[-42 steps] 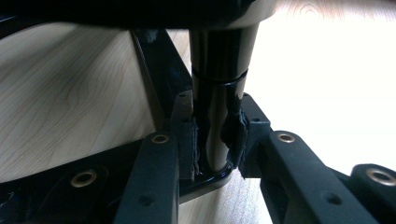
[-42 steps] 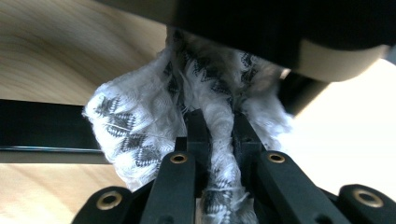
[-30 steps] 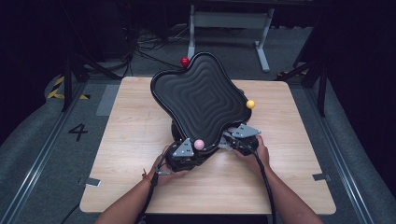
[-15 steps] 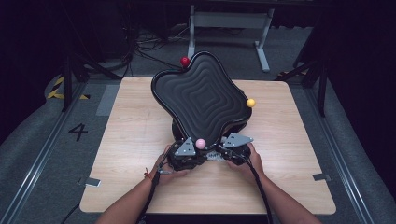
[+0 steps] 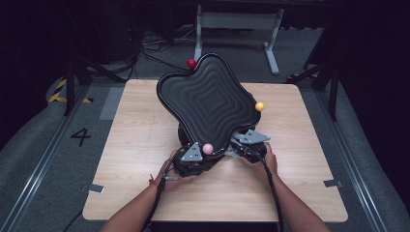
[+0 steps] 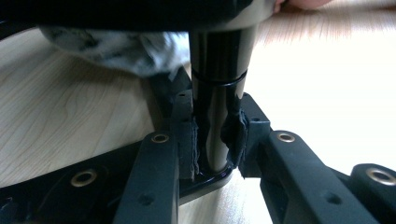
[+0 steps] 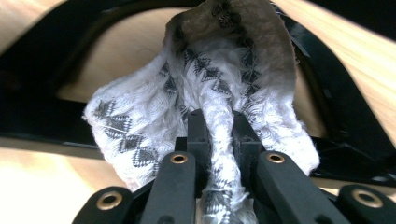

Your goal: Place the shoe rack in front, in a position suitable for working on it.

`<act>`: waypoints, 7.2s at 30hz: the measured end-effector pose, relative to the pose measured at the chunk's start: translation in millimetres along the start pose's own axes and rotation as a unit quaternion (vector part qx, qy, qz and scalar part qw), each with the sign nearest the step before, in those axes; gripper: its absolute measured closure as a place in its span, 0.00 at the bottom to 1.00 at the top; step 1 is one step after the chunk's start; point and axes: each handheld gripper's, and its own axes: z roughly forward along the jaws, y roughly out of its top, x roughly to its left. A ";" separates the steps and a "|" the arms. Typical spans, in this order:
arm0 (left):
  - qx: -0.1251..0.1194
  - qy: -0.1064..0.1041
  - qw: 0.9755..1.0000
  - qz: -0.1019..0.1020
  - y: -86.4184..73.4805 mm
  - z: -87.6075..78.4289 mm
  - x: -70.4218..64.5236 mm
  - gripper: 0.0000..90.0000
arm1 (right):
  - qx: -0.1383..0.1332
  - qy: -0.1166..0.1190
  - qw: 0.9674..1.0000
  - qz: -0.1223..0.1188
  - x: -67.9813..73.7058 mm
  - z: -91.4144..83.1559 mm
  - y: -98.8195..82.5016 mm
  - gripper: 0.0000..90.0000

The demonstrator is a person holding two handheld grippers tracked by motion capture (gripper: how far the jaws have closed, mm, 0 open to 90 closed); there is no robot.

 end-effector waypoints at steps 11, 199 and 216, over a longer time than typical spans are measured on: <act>0.001 0.000 1.000 -0.001 -0.1 -0.4 0.0 0.82 | 0.009 -0.053 0.998 0.022 -34.6 1.5 -6.2 0.91; 0.000 0.151 0.981 -0.119 -42.5 -70.2 101.2 0.40 | 0.026 0.046 0.999 -0.005 -20.2 -39.5 -24.3 0.89; -0.047 0.153 0.978 -0.136 1.6 -44.5 138.5 0.39 | 0.028 0.040 0.999 0.003 -20.8 -41.7 -25.2 0.85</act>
